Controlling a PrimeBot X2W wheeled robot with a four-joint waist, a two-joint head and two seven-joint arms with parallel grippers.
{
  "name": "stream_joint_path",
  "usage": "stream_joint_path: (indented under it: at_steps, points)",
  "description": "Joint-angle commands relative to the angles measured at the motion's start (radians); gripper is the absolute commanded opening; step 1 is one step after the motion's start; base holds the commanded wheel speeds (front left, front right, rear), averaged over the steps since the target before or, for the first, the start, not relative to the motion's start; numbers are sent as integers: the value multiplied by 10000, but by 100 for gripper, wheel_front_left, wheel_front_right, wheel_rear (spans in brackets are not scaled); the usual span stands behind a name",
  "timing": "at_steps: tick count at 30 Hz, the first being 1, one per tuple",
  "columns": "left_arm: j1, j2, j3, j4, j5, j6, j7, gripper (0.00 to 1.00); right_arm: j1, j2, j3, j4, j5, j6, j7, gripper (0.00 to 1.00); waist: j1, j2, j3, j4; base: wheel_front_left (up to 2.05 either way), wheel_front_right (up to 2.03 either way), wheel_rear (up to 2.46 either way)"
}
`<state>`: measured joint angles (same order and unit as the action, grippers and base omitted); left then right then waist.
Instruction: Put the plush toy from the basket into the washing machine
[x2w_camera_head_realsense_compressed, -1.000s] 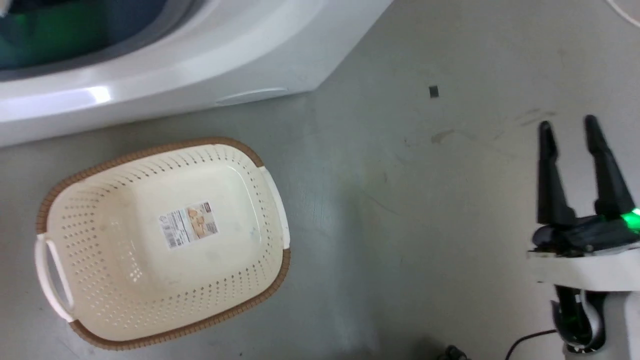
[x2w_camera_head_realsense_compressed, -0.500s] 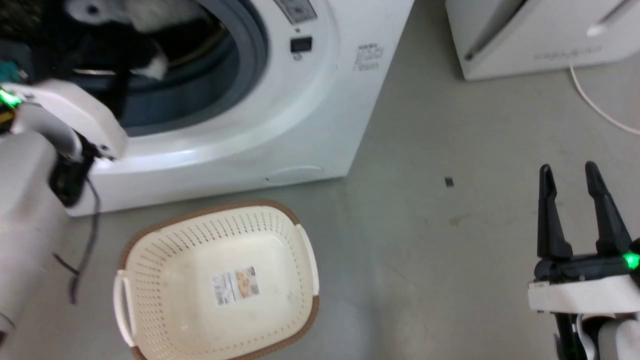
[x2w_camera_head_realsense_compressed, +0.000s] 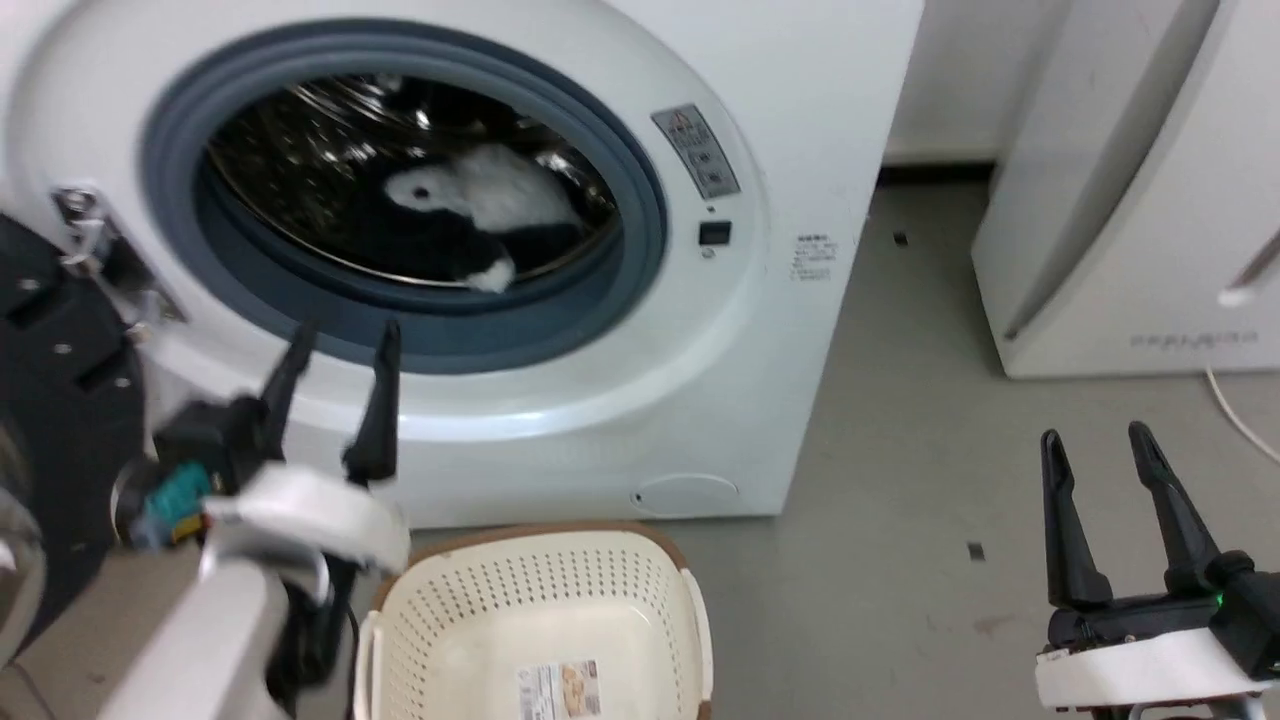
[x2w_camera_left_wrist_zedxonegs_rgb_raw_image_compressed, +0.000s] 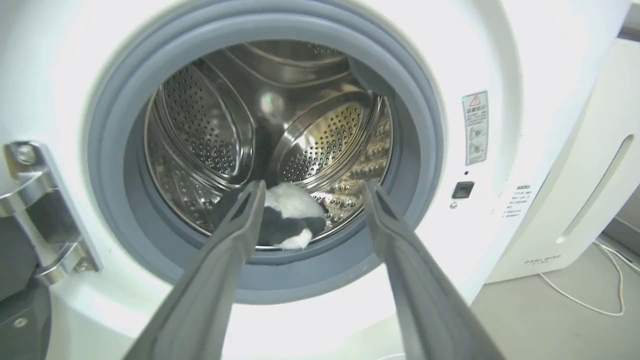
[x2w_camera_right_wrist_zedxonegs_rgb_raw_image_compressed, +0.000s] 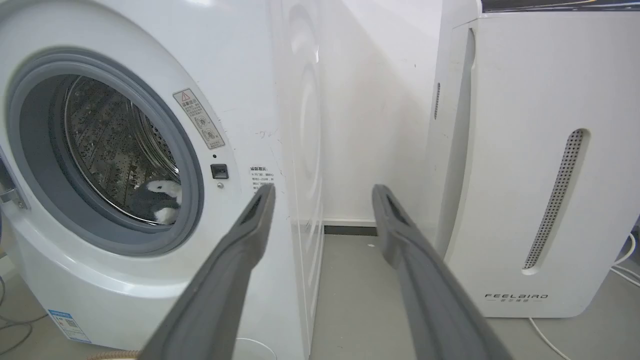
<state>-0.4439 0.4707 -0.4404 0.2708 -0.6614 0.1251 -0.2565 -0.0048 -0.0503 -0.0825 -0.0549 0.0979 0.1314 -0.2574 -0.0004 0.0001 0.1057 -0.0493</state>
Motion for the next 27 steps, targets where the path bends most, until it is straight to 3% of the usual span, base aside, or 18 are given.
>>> stream_joint_path:
  at_steps: [1, 7, 12, 27]
  points:
    - [1010, -306, 433, -630, 548, 233, -51, 100, 225, 1, 99, 23, 30, -7, -44, 100, 4, -1, -720, 497, 0, 0, 0]
    - [3459, -1215, 1426, -1875, 1748, 378, -52, 100, 576, 1, 263, 61, 61, -7, -44, 100, 4, -1, -1092, 678, 0, 0, 0]
    - [4541, -1785, 1852, -2157, 2438, 306, -52, 100, 764, 1, 360, 85, 157, -7, -44, 100, 4, -1, -1196, 711, 0, 0, 0]
    - [5277, -2748, 2693, -2212, 3941, -273, -53, 100, 939, 1, 538, 209, 169, -7, -44, 100, 4, -1, -1237, 624, 0, 0, 0]
